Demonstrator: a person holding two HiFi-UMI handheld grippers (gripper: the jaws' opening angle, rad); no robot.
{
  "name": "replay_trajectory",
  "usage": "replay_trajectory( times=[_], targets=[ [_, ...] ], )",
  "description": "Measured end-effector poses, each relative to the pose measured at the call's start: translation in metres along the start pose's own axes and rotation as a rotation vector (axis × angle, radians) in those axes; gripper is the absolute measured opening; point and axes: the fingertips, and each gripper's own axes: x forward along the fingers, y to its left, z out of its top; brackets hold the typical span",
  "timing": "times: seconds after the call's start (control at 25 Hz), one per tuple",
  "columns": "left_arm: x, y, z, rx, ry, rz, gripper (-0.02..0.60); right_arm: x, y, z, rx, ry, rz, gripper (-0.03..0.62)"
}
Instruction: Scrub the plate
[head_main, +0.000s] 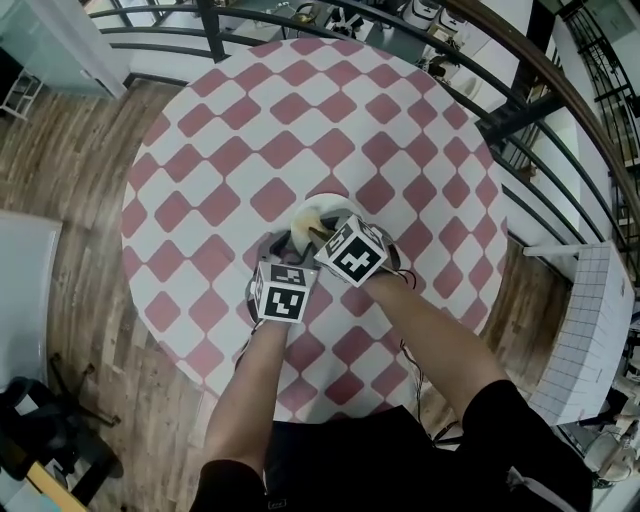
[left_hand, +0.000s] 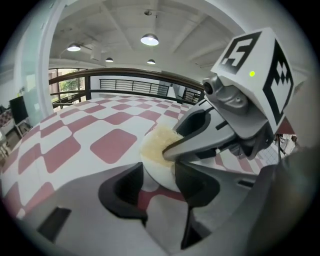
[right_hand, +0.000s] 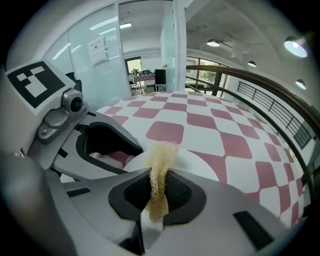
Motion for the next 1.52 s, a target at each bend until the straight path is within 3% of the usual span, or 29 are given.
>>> replay_trajectory(
  times=[0.2, 0.36, 0.56, 0.8, 1.08, 1.16, 1.24, 1.32, 1.4, 1.52],
  targets=[
    [0.002, 0.0, -0.001, -0.004, 0.009, 0.006, 0.206, 0.002, -0.008, 0.0, 0.036, -0.033, 0.029, 0.051],
    [0.001, -0.001, -0.001, 0.001, 0.003, 0.013, 0.206, 0.0, -0.025, -0.001, 0.104, -0.074, 0.006, 0.051],
    [0.002, 0.001, 0.0, 0.009, -0.015, 0.034, 0.206, -0.011, -0.059, -0.014, 0.142, -0.088, -0.093, 0.049],
    [0.002, 0.008, 0.002, -0.044, -0.032, 0.053, 0.212, -0.032, -0.069, -0.044, 0.148, -0.057, -0.182, 0.049],
    [0.0, 0.008, 0.003, -0.029, -0.041, 0.06, 0.21, -0.066, -0.101, -0.079, 0.169, 0.007, -0.38, 0.049],
    [-0.001, 0.008, 0.003, -0.018, -0.056, 0.06, 0.209, -0.077, -0.104, -0.081, 0.203, -0.039, -0.403, 0.049],
    [-0.003, 0.008, 0.004, -0.013, -0.076, 0.057, 0.207, -0.08, -0.084, -0.064, 0.198, -0.115, -0.342, 0.049],
    [-0.004, 0.007, 0.004, -0.013, -0.087, 0.051, 0.207, -0.07, -0.042, -0.044, 0.151, -0.145, -0.196, 0.049],
    [-0.004, 0.005, 0.004, -0.006, -0.083, 0.047, 0.204, -0.053, 0.002, -0.038, 0.111, -0.122, -0.059, 0.049],
    [-0.002, 0.004, 0.002, 0.024, -0.07, 0.062, 0.189, -0.032, 0.034, -0.044, 0.111, -0.08, 0.007, 0.049]
  ],
)
